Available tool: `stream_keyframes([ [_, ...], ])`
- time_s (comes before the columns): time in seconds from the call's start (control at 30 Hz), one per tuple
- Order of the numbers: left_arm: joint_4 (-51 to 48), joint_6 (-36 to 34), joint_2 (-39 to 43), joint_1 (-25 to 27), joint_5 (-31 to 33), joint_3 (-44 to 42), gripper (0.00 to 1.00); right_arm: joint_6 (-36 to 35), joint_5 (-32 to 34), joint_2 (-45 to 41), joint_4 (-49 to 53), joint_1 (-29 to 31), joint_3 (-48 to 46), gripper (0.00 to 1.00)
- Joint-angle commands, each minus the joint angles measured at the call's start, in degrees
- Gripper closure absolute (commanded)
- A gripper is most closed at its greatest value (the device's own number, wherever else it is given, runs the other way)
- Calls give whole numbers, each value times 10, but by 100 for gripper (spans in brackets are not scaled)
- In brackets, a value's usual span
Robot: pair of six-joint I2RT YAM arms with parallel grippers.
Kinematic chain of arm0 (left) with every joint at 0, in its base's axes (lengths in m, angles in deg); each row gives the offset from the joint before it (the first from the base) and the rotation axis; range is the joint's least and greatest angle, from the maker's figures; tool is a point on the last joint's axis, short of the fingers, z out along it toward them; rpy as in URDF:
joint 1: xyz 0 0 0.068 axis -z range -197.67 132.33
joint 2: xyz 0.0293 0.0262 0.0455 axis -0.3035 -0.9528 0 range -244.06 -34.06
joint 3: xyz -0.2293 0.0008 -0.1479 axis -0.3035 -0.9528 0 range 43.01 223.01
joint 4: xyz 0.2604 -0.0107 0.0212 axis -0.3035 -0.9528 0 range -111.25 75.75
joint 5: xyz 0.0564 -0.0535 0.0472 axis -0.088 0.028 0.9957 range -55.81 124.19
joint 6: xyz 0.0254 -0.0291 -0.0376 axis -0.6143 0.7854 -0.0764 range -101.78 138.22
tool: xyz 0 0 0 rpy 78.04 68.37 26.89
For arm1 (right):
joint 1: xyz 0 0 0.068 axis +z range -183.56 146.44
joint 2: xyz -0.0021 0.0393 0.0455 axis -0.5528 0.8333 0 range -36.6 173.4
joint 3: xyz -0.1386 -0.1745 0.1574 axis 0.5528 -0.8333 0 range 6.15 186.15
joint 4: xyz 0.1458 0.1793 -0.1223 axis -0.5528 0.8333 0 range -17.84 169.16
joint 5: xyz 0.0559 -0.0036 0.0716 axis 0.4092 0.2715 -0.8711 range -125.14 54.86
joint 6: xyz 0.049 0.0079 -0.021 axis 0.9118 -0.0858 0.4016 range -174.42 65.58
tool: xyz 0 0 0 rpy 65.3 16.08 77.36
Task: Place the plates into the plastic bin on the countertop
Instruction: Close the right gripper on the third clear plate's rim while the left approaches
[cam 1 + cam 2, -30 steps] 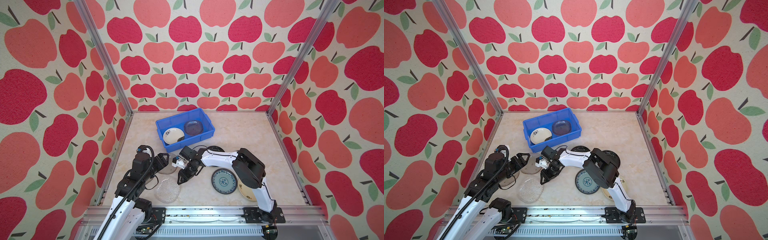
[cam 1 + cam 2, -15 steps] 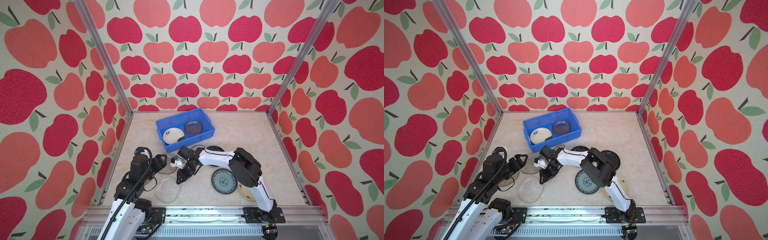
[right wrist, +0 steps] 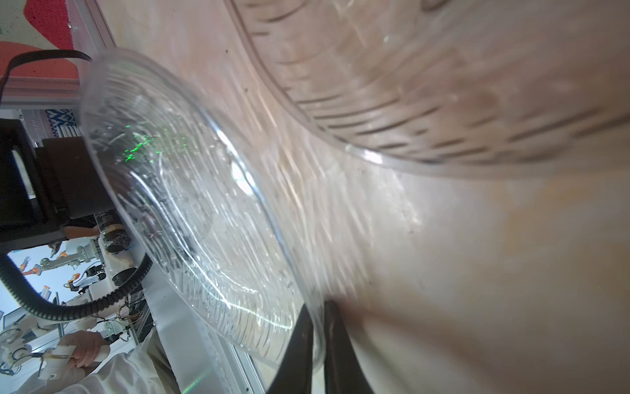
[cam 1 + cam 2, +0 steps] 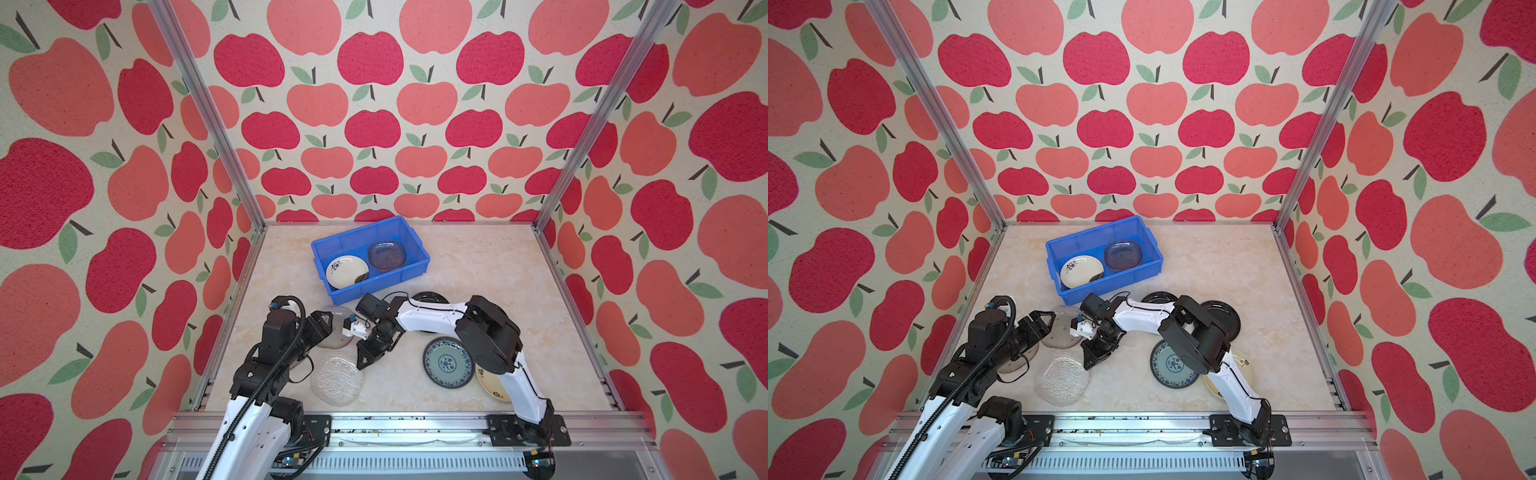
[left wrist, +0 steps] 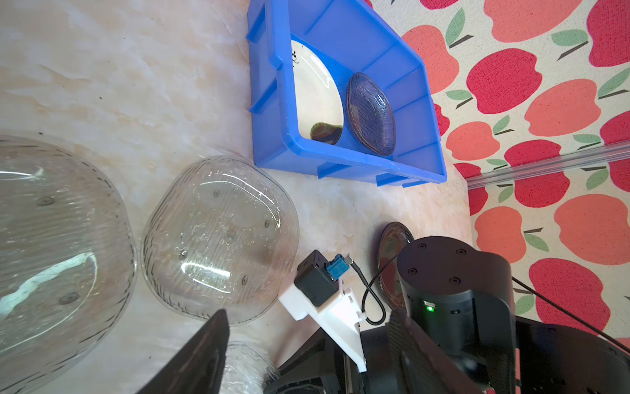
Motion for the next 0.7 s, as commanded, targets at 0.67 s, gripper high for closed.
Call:
stream_keyframes([
  [0.67,190,-106,-229,15,-158,82,24,-72,96,-199,175,-133,-47,100],
])
